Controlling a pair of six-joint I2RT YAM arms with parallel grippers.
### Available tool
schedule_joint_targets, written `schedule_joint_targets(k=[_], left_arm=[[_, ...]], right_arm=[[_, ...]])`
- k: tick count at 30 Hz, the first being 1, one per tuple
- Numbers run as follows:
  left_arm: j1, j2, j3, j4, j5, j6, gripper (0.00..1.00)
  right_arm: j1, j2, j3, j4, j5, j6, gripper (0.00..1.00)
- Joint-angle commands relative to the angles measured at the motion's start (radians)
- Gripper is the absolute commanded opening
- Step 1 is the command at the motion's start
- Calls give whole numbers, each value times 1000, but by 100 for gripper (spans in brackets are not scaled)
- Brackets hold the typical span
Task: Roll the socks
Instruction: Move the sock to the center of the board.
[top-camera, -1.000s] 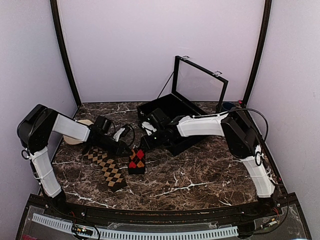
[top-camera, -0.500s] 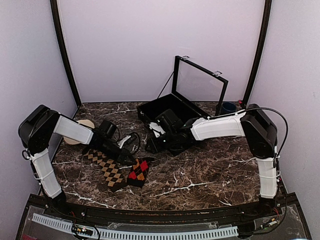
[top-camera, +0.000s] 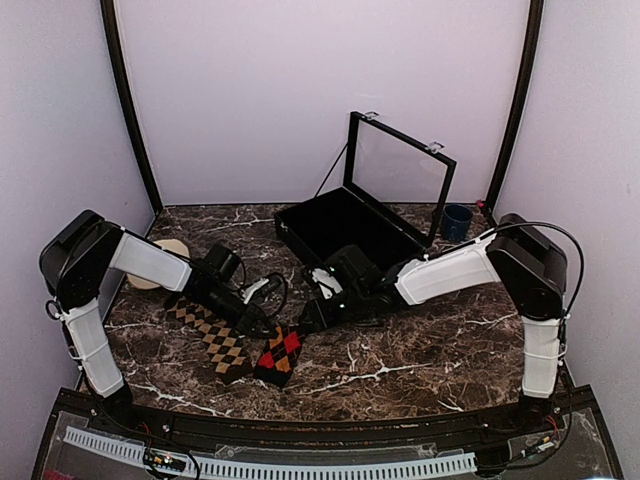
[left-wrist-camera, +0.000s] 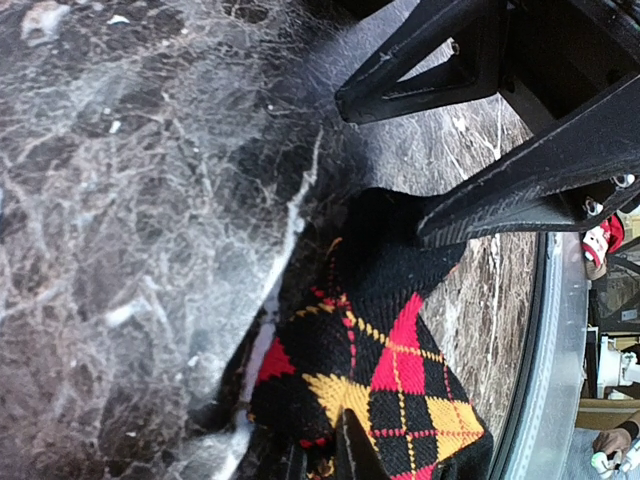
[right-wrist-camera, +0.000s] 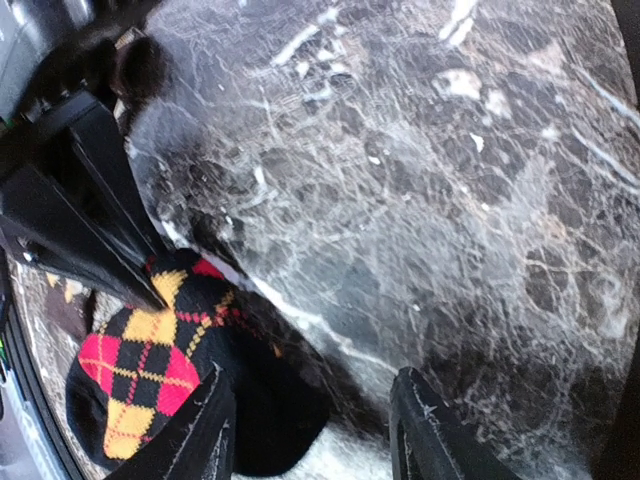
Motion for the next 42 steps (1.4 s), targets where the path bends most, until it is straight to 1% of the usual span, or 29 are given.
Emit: schedule_joint_targets(k=[1,5,10,19,22,31,33,35,36,39,40,42], left_arm=[[-17,18,14,-55,5,26,13],[-22,30,24,-61,0,30,13],[-24,35,23,-64,-5,33,13],[-24,46,23,-61,0,34,13],[-24,46,21,-61,0,34,13],[-24,43,23,-62,-4,30,13],[-24,43,25,-60,-2,28,13],[-24,44,25,-61,-1,27,13],[-23,44,26,-61,-2,27,13],[-24,45,24,-63,-1,25,13],[-24,45,24,-63,0,25,13],[-24,46,24,-62,1,23,13]], right_arm=[[15,-40,-35,127,-47,63,50],[22,-34,-51,170,-81,101,50],[30,-45,-122,223,-89,138,50],[35,-49,-164,273,-91,179,49],[35,-35,-163,300,-98,202,45],[36,-13,-176,346,-114,241,26],[36,-8,-184,357,-119,250,25],[36,-6,-195,365,-121,258,26],[37,-10,-202,368,-117,260,31],[37,-30,-227,375,-98,261,48],[37,-34,-230,373,-96,258,51],[38,-30,-232,370,-98,256,53]])
